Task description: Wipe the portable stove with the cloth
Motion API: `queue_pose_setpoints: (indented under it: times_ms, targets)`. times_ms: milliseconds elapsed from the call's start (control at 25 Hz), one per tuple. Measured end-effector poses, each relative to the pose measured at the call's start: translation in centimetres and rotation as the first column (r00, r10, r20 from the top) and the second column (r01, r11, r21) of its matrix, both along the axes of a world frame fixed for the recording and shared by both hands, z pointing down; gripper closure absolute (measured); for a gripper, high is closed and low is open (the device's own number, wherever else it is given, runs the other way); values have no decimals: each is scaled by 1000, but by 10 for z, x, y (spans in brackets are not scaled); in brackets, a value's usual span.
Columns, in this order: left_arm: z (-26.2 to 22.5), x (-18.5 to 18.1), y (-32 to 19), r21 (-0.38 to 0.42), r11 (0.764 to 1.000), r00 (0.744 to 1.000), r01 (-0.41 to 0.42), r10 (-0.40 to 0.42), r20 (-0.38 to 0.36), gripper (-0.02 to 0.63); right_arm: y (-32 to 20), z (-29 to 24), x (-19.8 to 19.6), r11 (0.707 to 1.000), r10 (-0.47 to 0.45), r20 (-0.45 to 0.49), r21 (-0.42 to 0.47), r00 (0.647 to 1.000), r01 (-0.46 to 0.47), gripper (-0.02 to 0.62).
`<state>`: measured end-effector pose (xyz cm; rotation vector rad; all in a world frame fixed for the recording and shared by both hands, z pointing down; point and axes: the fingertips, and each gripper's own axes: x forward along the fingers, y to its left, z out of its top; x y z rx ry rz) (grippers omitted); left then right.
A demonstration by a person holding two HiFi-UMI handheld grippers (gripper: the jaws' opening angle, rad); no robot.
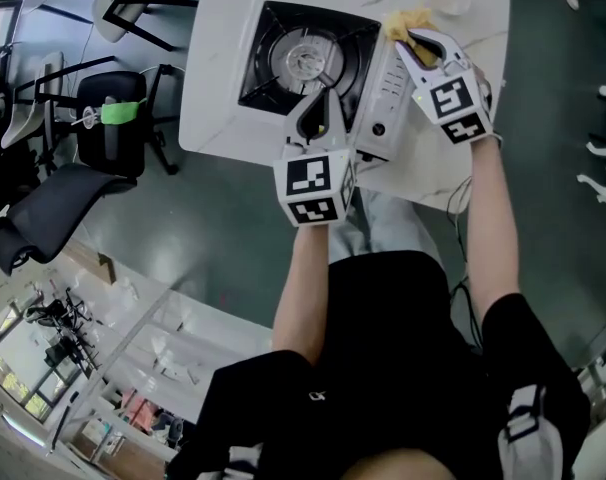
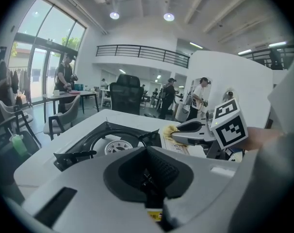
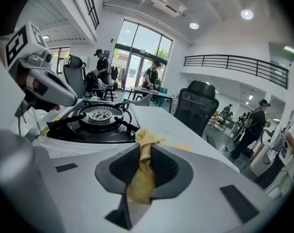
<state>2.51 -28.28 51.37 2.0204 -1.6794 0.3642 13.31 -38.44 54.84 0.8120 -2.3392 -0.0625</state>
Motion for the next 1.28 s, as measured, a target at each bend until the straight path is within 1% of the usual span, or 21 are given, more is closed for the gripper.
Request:
queue_pose_setpoints:
  times_ms: [200, 400, 640, 960, 1280]
  targets:
    - [4, -7, 8, -10, 1000, 1000, -19, 19, -13, 609, 10, 1, -1, 1000, 8, 12, -8, 1000, -8, 545]
    - [-3, -12, 14, 6, 999, 999, -40, 40, -22, 609, 24, 1, -2, 999, 33, 15, -19, 999, -32, 545]
    - [-1, -15, 31, 6, 998, 997, -56, 56, -58, 609, 48, 2, -2, 998, 65, 20, -28, 998, -64, 545]
    - [-1, -29, 53, 9, 997, 994, -80, 81, -69, 609, 81, 3, -7, 994, 100, 15, -35, 995, -100, 545]
    - [-8, -36, 69, 30, 992, 989, -121, 123, -83, 609, 116, 5, -17, 990, 133, 1, -55, 991, -133, 545]
